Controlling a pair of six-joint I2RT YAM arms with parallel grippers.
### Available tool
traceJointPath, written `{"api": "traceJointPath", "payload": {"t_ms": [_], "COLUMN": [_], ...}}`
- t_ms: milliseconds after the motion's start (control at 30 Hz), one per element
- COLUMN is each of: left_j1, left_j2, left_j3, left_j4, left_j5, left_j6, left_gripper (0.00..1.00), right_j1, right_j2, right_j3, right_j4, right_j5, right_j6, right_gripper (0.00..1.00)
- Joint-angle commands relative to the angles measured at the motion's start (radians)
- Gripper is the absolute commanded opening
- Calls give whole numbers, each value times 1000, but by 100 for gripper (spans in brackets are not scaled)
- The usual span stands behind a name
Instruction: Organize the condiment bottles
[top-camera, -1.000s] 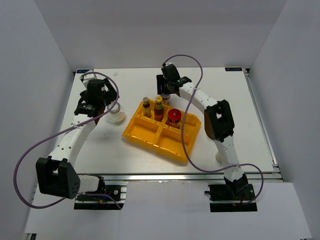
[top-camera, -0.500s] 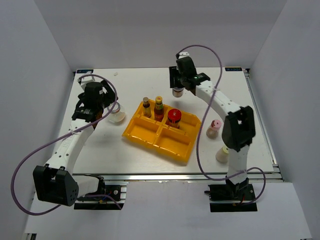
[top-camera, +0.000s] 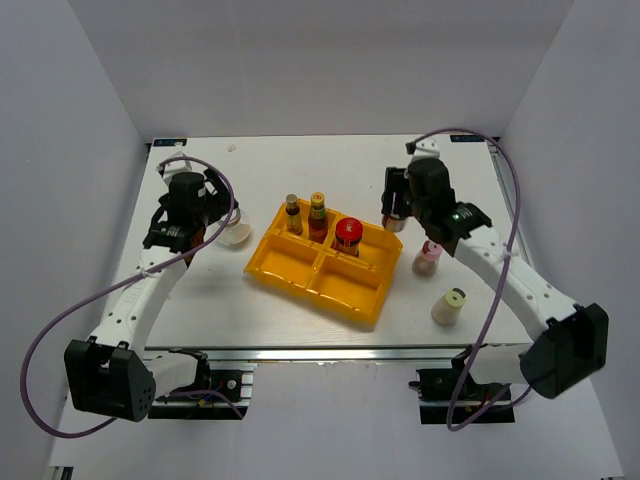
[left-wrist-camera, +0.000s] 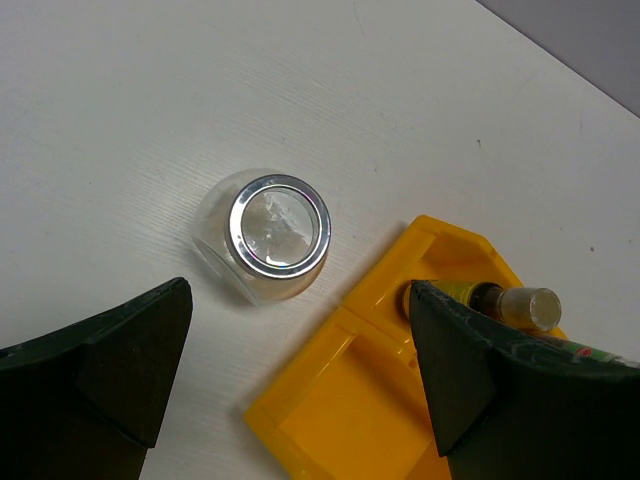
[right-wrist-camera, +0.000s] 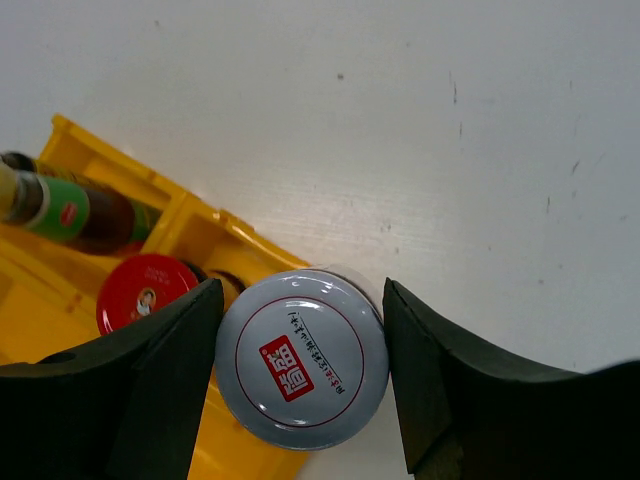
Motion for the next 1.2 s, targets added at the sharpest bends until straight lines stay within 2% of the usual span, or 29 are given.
{"api": "traceJointPath", "payload": {"t_ms": [0,233,367,600,900,1033,1167], "left_j1": [6,6,6,6,7,7,7], "left_j2": [-38,-50,-70,-82,-61,-58,-47], "left_j3": [-13,-38,-53,-72,-85,-90,-92], "left_j4": [25,28,23,29,40,41,42], "left_j5": [43,66,69,66,63,61,60], "left_j6": [-4,1,10,18,23,19,18], "left_gripper": [98,98,98,98,98,98,98], "right_j1": [2,2,2,3,3,5,6], "right_j2": [-108,-152,-111,-23,10,15,29], "right_j3": [-67,-176,-192,-211,-306,-343,-373], "right_j4": [94,152,202,267,371,411,451], "right_j5": [-47,-153,-200,-193,-177,-197,-219], "right_j6": [48,52,57,48,46,60,71], "right_gripper": [3,2,2,0,3,10,12]}}
